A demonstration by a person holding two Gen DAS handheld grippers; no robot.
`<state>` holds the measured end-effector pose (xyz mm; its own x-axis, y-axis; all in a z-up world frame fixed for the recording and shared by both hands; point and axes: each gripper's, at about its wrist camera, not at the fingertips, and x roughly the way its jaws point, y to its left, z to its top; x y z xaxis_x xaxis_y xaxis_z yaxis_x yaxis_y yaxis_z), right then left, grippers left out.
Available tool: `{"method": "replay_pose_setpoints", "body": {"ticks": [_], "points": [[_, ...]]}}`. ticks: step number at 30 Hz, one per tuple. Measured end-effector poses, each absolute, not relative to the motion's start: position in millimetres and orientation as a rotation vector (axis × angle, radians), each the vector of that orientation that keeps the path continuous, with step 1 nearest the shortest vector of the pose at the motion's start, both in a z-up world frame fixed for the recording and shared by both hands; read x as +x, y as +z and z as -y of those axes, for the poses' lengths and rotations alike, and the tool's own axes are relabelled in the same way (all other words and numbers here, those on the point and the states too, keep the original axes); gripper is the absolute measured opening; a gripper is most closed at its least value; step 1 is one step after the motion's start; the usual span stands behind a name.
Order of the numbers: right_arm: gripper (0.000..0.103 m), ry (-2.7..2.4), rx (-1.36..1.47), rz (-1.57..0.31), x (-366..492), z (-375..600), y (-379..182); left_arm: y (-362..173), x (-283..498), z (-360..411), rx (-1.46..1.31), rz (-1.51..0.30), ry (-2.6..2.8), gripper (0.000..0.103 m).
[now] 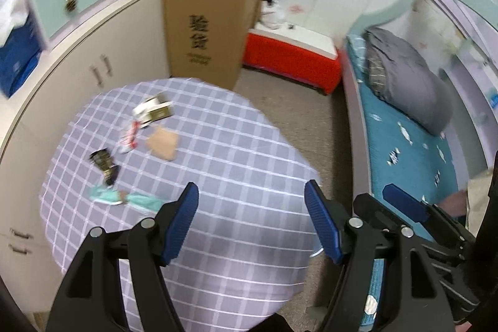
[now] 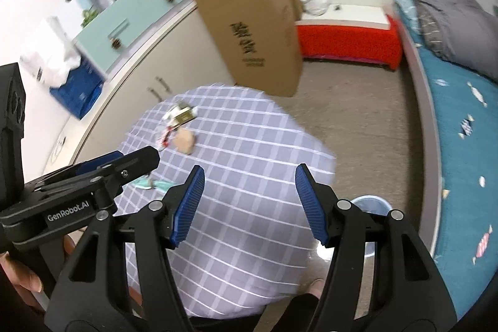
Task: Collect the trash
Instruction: 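Move both grippers back over the table, then grasp the black wrapper with the left gripper while the right grasps the brown paper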
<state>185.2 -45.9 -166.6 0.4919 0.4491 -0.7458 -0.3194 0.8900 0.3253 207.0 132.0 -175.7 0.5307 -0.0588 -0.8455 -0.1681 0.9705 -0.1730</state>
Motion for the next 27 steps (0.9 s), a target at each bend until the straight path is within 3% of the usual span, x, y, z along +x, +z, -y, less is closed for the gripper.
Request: {"method": "replay_pose_setpoints", "body": {"ticks": [9, 27], "points": [[0.061, 0.508, 0.142, -1.011, 192, -39, -195, -206, 205, -219, -0.281, -1.073, 0.116, 0.069], [0.061, 0.495, 0.049, -1.157, 252, -148, -281, -322, 258, -357, -0.400, -1.244, 0.222, 0.069]]}}
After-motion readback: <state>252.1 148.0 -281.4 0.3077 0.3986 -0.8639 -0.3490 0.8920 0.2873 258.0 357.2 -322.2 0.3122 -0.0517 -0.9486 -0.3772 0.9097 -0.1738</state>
